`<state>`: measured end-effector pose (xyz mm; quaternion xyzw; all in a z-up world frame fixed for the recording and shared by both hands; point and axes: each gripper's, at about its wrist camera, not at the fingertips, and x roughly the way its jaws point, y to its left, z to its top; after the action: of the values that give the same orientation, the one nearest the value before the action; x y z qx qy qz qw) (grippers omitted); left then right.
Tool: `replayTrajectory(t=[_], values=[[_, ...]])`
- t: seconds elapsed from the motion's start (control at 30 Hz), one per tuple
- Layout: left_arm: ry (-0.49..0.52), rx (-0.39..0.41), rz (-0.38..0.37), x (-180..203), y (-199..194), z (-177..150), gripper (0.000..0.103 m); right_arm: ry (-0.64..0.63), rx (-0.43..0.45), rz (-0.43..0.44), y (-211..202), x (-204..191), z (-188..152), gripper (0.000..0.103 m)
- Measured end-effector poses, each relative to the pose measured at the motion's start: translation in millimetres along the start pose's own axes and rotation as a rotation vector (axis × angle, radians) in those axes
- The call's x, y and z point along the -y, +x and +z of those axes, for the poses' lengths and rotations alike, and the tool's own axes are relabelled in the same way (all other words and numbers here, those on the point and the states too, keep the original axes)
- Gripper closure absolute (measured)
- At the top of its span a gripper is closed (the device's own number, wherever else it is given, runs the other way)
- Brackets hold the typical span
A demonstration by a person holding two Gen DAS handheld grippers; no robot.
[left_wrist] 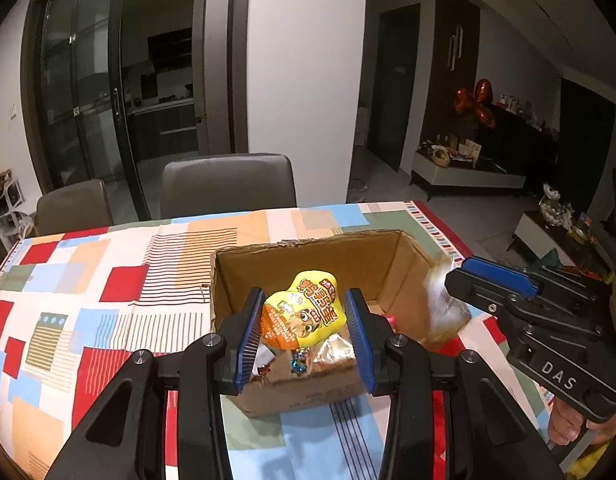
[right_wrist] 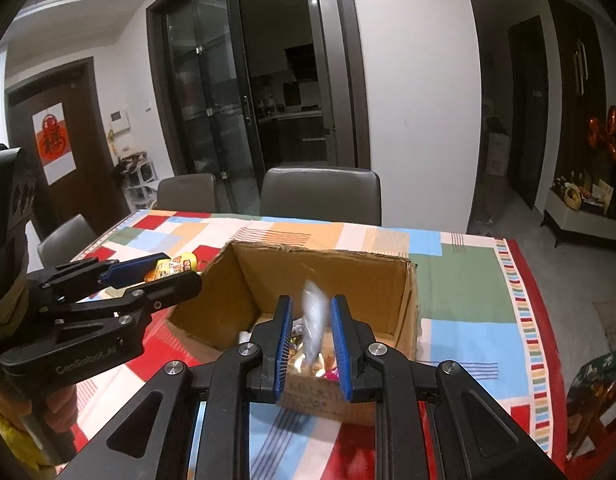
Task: Organize snacks
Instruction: 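Carry the yellow pouch and white bar into the box and open both tools, then move both tools back toward the green candy and clear bread bag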
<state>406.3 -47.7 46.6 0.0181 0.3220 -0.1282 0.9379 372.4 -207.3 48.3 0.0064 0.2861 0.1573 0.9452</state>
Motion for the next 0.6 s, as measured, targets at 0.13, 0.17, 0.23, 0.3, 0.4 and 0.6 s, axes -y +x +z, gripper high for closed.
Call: replayTrajectory(t=[0.13, 0.17, 0.23, 0.3, 0.4, 0.6], values=[[-0.005, -0.005, 0.026, -1.1, 11.8, 4.3, 0.058, 0.012, -0.004, -0.022, 8.6, 2.1, 6.0, 0.082], [-0.009, -0.009, 0.031, -2.1, 13.9, 5.7, 0.046, 0.017, -0.008, -0.028, 10.6, 3.1, 7.2, 0.078], [-0.023, -0.006, 0.050, -3.9, 13.4, 6.3, 0.033, 0.043, -0.022, -0.032, 13.3, 6.7, 7.7, 0.064], [-0.024, 0.007, 0.052, -3.7, 9.4, 4.3, 0.033, 0.050, -0.015, -0.050, 11.0, 8.0, 5.5, 0.061], [-0.017, 0.011, 0.061, -0.5, 0.9, -2.2, 0.033, 0.049, -0.009, -0.064, 4.6, 7.5, 0.7, 0.061], [-0.031, 0.016, 0.056, 5.5, -22.9, -21.5, 0.033, 0.072, -0.002, -0.074, -13.6, 6.8, -14.3, 0.054]])
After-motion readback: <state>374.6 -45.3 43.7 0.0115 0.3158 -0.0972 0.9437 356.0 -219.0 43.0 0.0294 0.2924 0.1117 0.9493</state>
